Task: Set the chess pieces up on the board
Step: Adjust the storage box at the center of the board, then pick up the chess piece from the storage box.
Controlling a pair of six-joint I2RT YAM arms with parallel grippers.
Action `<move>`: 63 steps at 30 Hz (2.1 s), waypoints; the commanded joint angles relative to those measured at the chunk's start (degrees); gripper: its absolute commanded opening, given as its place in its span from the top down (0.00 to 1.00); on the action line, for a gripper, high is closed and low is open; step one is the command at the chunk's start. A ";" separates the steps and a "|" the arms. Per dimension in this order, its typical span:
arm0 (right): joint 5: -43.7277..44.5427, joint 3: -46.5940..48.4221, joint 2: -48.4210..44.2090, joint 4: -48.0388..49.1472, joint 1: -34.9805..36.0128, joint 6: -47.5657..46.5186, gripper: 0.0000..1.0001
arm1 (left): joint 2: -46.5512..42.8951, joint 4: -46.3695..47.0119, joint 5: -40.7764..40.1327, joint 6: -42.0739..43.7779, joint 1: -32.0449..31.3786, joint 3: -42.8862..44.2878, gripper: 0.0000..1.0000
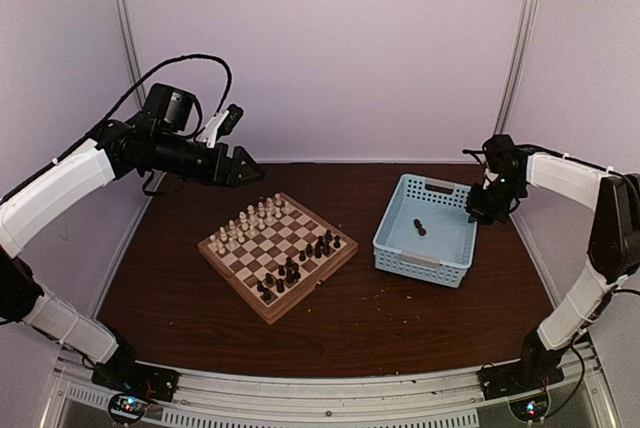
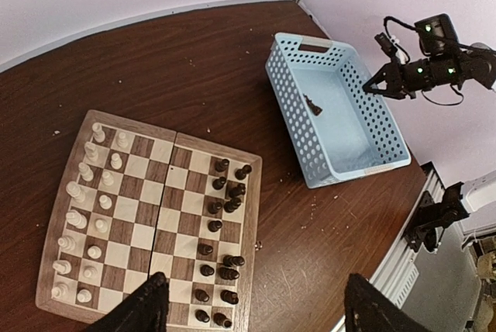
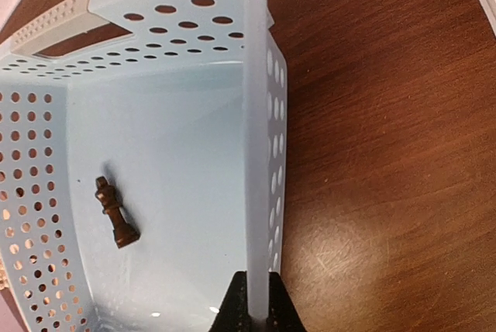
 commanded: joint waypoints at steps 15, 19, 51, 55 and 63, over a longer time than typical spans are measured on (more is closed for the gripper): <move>-5.36 -10.11 -7.06 8.58 -0.53 4.39 0.92 | 0.17 1.41 -0.02 0.74 -0.03 -0.88 0.22; -3.37 -10.98 -5.17 9.00 -0.54 1.82 0.85 | 0.26 1.36 -0.10 0.66 -0.03 -0.97 0.22; 9.77 7.97 10.61 7.77 17.20 -17.27 0.57 | 1.33 0.03 -2.22 0.98 -0.03 1.27 0.22; 8.96 9.50 15.20 8.70 17.39 -17.46 0.56 | 0.89 -0.59 -3.09 1.27 -0.03 1.17 0.22; 7.32 10.29 19.94 9.25 18.43 -17.62 0.56 | 1.34 -0.57 -3.32 1.28 -0.03 1.12 0.22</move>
